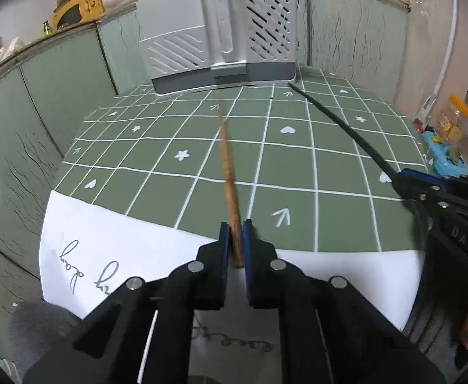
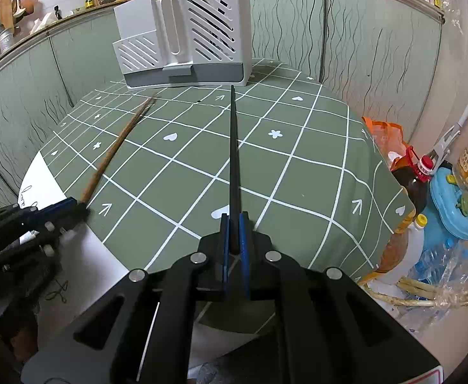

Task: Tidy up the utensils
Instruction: 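Close the left tool on the last wooden chopstick while the right tool grasps the last black one, then lift the wooden chopstick and carry it toward the holder while the right tool carries the black one, then insert the wooden chopstick into the holder while the right tool inserts the black chopstick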

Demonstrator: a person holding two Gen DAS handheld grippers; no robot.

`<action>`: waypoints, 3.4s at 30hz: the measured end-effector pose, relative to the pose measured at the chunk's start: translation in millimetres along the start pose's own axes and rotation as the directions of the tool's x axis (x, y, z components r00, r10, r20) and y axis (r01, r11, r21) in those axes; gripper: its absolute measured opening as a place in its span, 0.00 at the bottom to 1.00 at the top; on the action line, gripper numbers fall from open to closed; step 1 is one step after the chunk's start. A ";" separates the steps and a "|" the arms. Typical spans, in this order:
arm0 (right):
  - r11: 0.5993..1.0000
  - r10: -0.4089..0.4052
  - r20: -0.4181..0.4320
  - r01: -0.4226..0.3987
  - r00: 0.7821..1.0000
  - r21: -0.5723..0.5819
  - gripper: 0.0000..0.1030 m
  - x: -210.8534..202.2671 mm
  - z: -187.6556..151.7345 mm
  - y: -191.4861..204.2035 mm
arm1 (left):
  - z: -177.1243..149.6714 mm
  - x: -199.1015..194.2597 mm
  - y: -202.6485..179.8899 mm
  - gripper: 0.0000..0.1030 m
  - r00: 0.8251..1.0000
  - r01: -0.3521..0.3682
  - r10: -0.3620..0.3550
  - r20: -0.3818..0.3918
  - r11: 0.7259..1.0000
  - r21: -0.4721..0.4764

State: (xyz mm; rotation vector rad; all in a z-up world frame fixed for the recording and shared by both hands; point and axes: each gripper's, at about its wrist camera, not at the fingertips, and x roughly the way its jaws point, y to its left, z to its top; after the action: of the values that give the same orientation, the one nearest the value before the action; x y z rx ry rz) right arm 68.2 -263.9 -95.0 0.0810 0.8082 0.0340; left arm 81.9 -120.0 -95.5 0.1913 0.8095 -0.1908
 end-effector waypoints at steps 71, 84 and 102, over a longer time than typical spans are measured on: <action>0.994 0.110 0.241 -0.101 0.964 -0.047 0.06 -115.1 132.9 15.9 | 121.6 -113.1 88.8 0.08 0.958 0.159 -0.145 0.249 0.986 -0.038; 0.995 0.094 0.269 -0.081 0.959 -0.058 0.06 -155.0 196.4 15.9 | 170.1 -143.7 88.9 0.08 0.940 0.205 -0.201 0.274 0.979 0.014; 0.995 0.069 0.342 -0.039 0.937 -0.092 0.06 -189.4 290.7 13.0 | 280.0 -168.9 66.4 0.08 0.883 0.299 -0.312 0.350 0.950 0.092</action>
State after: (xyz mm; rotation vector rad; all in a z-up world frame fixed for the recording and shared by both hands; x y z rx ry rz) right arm 147.8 -279.8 242.6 0.0275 0.4524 0.1031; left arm 179.4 -107.3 223.4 0.0553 0.4635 -0.5248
